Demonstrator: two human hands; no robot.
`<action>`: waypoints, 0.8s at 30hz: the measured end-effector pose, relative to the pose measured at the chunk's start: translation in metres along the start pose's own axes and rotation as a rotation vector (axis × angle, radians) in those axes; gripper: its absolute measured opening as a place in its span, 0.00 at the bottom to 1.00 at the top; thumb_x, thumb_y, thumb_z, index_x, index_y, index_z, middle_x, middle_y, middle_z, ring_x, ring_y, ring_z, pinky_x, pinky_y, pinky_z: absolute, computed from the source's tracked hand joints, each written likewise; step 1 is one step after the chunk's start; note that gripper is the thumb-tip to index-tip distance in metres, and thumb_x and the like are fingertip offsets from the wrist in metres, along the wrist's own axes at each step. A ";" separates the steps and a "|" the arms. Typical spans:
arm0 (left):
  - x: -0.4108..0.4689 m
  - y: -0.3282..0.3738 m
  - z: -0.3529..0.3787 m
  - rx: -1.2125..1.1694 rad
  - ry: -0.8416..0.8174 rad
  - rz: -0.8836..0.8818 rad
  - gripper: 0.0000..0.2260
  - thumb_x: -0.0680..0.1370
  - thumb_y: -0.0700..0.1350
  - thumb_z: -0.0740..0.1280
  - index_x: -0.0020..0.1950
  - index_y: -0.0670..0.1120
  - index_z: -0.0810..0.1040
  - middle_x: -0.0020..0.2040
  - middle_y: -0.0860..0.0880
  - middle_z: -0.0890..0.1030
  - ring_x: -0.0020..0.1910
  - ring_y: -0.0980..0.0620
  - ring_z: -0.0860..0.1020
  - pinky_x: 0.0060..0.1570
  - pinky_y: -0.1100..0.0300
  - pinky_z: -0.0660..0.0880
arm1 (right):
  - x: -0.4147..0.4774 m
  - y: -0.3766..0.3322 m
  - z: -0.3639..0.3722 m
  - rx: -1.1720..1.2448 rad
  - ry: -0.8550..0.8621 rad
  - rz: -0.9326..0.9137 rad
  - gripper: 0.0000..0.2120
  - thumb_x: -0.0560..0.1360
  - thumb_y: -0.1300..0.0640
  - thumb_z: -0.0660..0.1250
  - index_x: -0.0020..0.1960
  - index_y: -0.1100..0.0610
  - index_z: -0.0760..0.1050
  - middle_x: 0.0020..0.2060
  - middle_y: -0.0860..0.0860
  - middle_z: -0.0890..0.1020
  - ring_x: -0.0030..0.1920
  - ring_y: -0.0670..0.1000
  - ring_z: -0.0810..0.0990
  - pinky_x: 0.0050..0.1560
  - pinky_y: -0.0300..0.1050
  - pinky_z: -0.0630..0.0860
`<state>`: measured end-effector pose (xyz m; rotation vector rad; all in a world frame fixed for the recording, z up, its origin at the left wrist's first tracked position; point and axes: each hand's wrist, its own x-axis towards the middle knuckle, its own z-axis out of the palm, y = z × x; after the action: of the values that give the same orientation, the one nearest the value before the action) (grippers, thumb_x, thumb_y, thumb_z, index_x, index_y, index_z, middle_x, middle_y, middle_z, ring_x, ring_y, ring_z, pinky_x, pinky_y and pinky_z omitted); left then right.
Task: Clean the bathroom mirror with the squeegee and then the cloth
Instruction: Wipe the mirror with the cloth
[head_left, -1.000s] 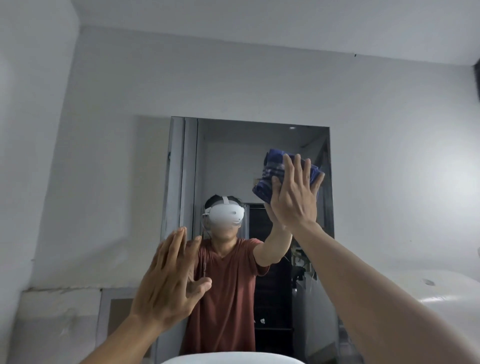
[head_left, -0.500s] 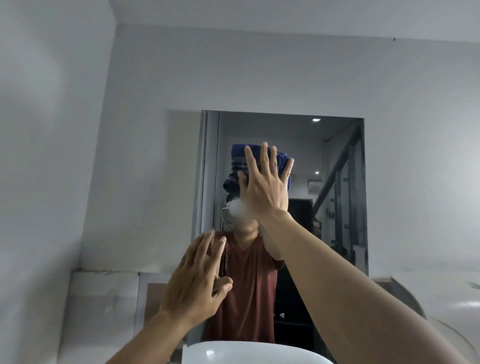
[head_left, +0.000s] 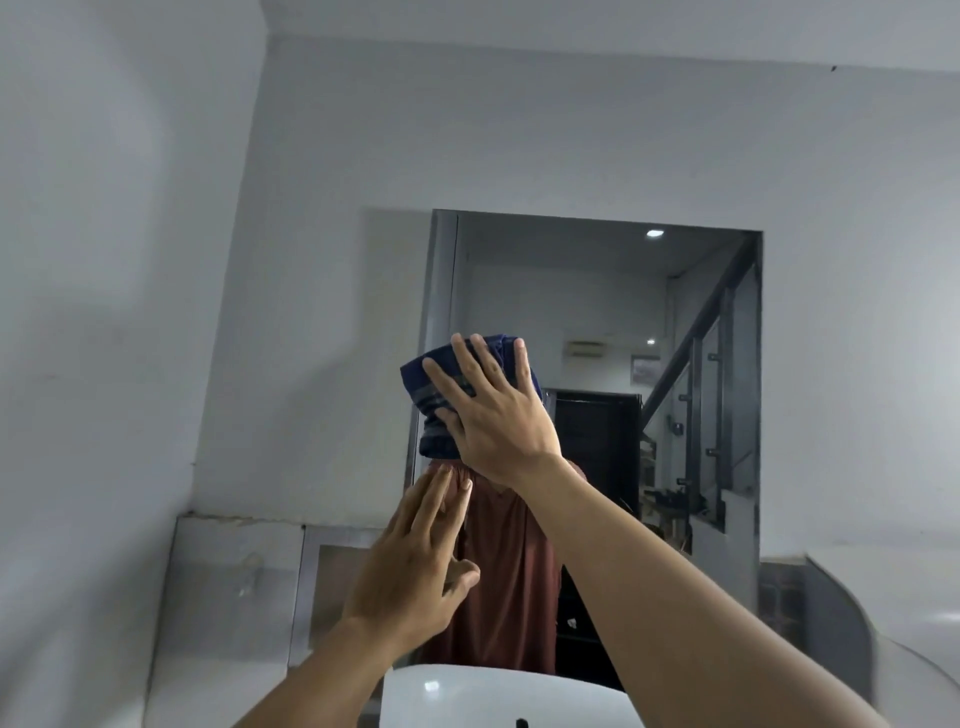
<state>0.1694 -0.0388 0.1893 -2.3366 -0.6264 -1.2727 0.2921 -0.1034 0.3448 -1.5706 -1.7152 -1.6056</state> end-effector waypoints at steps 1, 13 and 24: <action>0.000 0.000 -0.001 -0.011 -0.009 0.004 0.45 0.77 0.63 0.64 0.81 0.49 0.40 0.82 0.45 0.42 0.81 0.46 0.45 0.75 0.48 0.61 | -0.005 0.002 0.000 0.003 -0.005 0.003 0.27 0.84 0.45 0.51 0.81 0.48 0.53 0.81 0.57 0.57 0.81 0.58 0.52 0.77 0.69 0.45; 0.011 0.013 -0.015 -0.016 0.092 -0.048 0.31 0.78 0.63 0.63 0.75 0.46 0.67 0.76 0.41 0.66 0.75 0.42 0.65 0.71 0.50 0.67 | -0.062 0.051 -0.012 -0.020 -0.013 0.203 0.27 0.85 0.46 0.51 0.82 0.49 0.50 0.81 0.58 0.53 0.81 0.59 0.48 0.77 0.70 0.45; 0.023 0.021 -0.010 0.068 0.027 0.003 0.37 0.75 0.62 0.68 0.79 0.47 0.63 0.79 0.39 0.59 0.78 0.39 0.58 0.73 0.45 0.62 | -0.094 0.104 -0.023 -0.026 0.006 0.390 0.28 0.83 0.46 0.53 0.82 0.48 0.51 0.81 0.58 0.54 0.81 0.59 0.50 0.78 0.67 0.43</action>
<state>0.1854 -0.0565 0.2111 -2.2612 -0.6465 -1.2598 0.4020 -0.1922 0.3284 -1.7761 -1.2847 -1.4363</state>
